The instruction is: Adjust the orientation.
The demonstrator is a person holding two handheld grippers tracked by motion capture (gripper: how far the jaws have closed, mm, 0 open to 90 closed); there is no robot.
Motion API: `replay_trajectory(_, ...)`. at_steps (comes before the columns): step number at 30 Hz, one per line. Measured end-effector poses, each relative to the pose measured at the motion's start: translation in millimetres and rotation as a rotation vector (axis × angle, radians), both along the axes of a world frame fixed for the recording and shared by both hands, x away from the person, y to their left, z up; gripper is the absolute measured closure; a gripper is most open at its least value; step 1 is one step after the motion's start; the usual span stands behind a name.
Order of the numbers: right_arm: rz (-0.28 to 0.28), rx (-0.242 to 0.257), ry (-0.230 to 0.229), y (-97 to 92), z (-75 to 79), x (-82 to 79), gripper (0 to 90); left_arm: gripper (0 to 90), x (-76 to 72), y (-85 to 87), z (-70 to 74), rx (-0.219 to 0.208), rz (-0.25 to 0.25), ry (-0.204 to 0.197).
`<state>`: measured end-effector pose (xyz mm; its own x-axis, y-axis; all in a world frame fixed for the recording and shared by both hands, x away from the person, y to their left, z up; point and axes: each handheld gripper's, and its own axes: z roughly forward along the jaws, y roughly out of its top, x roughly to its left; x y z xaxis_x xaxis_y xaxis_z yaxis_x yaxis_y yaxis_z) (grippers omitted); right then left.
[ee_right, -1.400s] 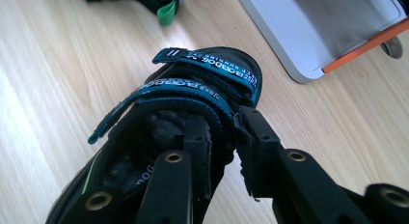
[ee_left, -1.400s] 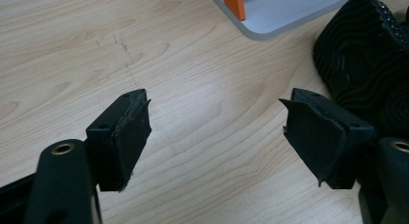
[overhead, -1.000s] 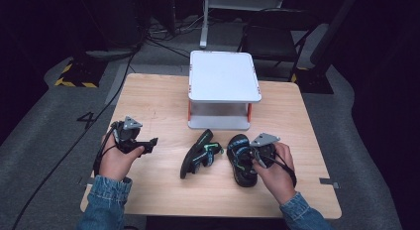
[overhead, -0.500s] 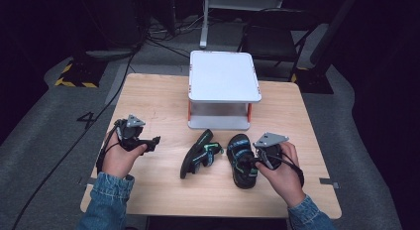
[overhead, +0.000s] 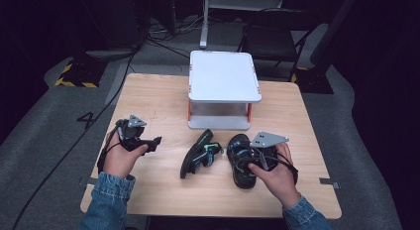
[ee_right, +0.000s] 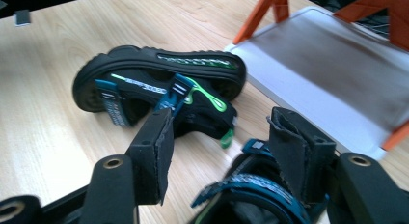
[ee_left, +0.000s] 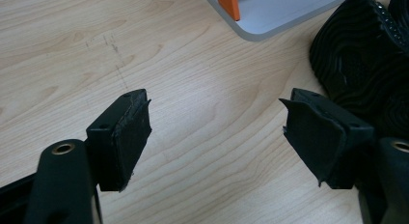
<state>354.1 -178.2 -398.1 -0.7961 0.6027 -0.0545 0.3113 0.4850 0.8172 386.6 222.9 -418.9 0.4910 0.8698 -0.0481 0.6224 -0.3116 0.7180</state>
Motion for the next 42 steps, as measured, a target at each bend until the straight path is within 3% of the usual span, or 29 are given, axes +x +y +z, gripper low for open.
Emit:
replay_trajectory(6,0.044,-0.015,0.032,15.4,-3.8,-0.1,43.6,24.6,-7.0,5.8,-0.4,0.000,0.019,-0.001)
replay_trajectory(14,0.110,-0.094,0.099,42.5,-16.7,1.0,44.3,24.6,-17.1,17.5,-2.8,0.001,0.051,0.003)
replay_trajectory(18,0.124,-0.117,0.105,54.0,-20.7,3.3,44.3,24.6,-22.7,20.8,-3.0,0.002,0.060,0.004)
replay_trajectory(24,0.146,-0.164,0.069,71.1,-24.0,20.3,44.5,24.6,-33.0,28.3,-4.7,0.007,0.079,0.009)
replay_trajectory(29,0.154,-0.180,0.104,82.6,-32.3,36.3,37.6,24.6,-43.6,40.5,-5.7,0.008,0.114,0.010)
replay_trajectory(34,0.180,-0.180,0.153,87.2,-37.7,46.6,37.8,24.7,-51.4,49.6,-7.1,0.004,0.148,0.013)
replay_trajectory(35,0.196,-0.175,0.161,86.7,-36.8,47.2,46.0,24.6,-52.3,50.7,-6.9,0.008,0.150,0.012)
replay_trajectory(36,0.196,-0.175,0.161,86.7,-36.8,47.2,46.0,24.6,-53.2,50.8,-6.7,0.003,0.155,0.014)
replay_trajectory(38,0.195,-0.198,0.127,84.3,-33.6,45.2,55.1,24.6,-53.7,51.5,-6.1,0.007,0.153,0.008)
replay_trajectory(41,0.189,-0.187,0.130,81.6,-30.6,43.0,62.8,24.6,-52.9,50.3,-6.5,0.005,0.152,0.009)
replay_trajectory(42,0.192,-0.177,0.135,80.7,-29.5,42.2,72.8,24.6,-52.3,49.6,-6.7,0.007,0.148,0.014)
